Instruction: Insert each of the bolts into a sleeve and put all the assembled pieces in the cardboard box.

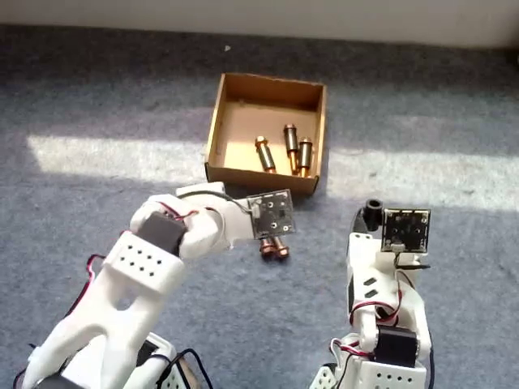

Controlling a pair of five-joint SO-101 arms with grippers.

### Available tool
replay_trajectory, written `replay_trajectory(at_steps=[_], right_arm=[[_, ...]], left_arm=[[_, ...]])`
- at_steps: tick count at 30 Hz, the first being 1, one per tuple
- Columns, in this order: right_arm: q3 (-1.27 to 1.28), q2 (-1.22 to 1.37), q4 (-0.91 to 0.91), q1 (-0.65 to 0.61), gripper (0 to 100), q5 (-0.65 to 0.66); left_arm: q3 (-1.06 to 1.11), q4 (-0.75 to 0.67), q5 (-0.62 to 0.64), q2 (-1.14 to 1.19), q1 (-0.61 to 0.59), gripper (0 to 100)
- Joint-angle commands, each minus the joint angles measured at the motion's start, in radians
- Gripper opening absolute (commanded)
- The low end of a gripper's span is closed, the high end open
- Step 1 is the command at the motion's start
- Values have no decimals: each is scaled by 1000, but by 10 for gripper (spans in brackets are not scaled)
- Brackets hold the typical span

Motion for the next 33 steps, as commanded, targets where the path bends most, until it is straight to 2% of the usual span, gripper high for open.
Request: replay_trajectory(at_steps=[1, 8, 17, 24, 29, 33], right_arm=[[-5, -15, -38, 18, 5, -41], [-5, -15, -38, 19, 5, -49], [-7, -15, -39, 21, 5, -48], [-7, -15, -39, 21, 5, -46], [-7, -15, -39, 21, 5, -46], [-7, -15, -39, 19, 5, -46]], left_arm=[[-120, -34, -107, 168, 50, 184], [-254, -35, -224, 447, 108, 181], [-499, -29, -276, 740, 147, 181], [-618, -29, -316, 874, 177, 181], [-621, -26, -342, 935, 199, 181], [-630, 40, -381, 970, 213, 181]])
